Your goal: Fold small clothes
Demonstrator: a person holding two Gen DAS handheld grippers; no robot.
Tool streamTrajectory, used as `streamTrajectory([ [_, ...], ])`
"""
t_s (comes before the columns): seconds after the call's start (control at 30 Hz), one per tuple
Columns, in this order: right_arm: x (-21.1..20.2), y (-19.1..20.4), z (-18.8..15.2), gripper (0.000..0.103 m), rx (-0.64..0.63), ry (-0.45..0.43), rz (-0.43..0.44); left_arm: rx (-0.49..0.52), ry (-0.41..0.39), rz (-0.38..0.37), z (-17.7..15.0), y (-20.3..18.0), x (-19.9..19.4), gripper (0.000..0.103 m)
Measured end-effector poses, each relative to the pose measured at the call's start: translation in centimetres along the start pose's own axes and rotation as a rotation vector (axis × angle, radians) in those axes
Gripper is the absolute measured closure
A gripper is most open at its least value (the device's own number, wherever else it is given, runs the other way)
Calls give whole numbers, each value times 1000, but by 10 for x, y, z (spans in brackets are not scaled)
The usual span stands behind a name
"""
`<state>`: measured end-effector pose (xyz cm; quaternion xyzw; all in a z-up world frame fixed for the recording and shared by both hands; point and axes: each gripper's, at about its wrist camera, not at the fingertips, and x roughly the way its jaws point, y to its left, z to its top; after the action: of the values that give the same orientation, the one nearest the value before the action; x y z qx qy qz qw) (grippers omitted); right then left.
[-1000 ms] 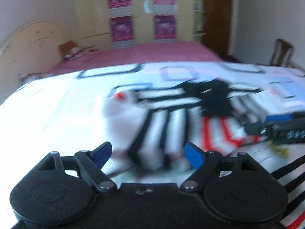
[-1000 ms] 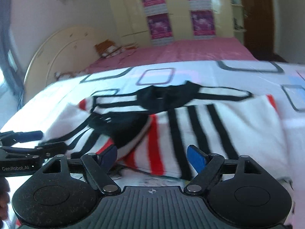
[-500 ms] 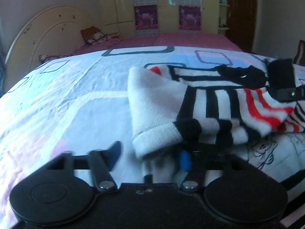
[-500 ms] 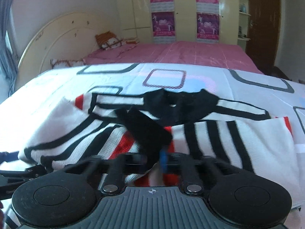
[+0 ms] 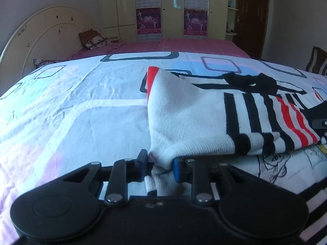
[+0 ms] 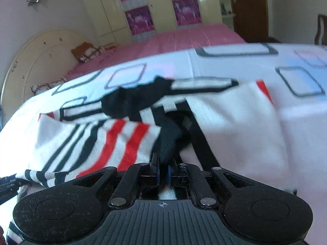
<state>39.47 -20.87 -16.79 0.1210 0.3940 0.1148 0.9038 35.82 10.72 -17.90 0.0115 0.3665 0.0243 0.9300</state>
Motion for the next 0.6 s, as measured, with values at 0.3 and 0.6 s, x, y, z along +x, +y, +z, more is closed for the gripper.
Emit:
streamTrajectory([
  [0.3, -18, -16, 4, 73, 39, -16, 8, 40, 8, 3, -5, -3, -6, 78],
  [0.6, -14, -19, -5, 98, -45, 32, -64, 8, 45, -30, -2, 5, -10, 78],
])
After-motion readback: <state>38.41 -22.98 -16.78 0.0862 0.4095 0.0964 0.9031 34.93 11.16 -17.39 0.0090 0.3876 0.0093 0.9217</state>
